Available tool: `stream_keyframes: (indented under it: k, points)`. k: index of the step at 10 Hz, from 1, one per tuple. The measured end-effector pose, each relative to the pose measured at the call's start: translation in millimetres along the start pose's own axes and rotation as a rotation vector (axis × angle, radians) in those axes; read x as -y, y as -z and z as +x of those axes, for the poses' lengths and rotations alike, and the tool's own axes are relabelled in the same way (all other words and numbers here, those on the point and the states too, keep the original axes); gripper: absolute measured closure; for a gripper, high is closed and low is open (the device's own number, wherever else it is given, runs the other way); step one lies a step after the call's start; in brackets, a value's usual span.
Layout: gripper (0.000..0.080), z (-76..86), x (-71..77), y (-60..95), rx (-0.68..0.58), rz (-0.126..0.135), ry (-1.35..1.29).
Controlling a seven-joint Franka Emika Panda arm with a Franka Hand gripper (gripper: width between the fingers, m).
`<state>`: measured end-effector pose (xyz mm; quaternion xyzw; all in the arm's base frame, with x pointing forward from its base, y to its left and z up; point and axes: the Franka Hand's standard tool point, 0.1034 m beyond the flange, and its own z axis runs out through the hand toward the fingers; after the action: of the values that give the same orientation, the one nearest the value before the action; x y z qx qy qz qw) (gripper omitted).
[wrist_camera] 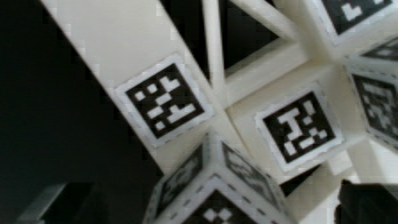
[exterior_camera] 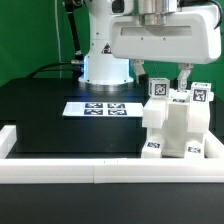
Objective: Assemble chair
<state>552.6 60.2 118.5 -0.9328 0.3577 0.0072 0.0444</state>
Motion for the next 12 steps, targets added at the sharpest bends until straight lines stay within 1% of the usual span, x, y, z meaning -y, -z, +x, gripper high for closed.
stream_keyframes:
  k: [6, 8, 10, 11, 12]
  points:
    - [0.0151, 1.7, -2.9, -0.7, -0.001, -0.008, 0.437]
    - [0.0151, 1.9, -3.2, -0.7, -0.002, -0.011, 0.54]
    - [0.0419, 1.9, -3.2, -0.7, -0.002, -0.011, 0.537]
    - [0.0514, 1.9, -3.2, -0.7, -0.002, -0.011, 0.537]
    - [0.0514, 1.9, -3.2, -0.7, -0.002, -0.011, 0.531]
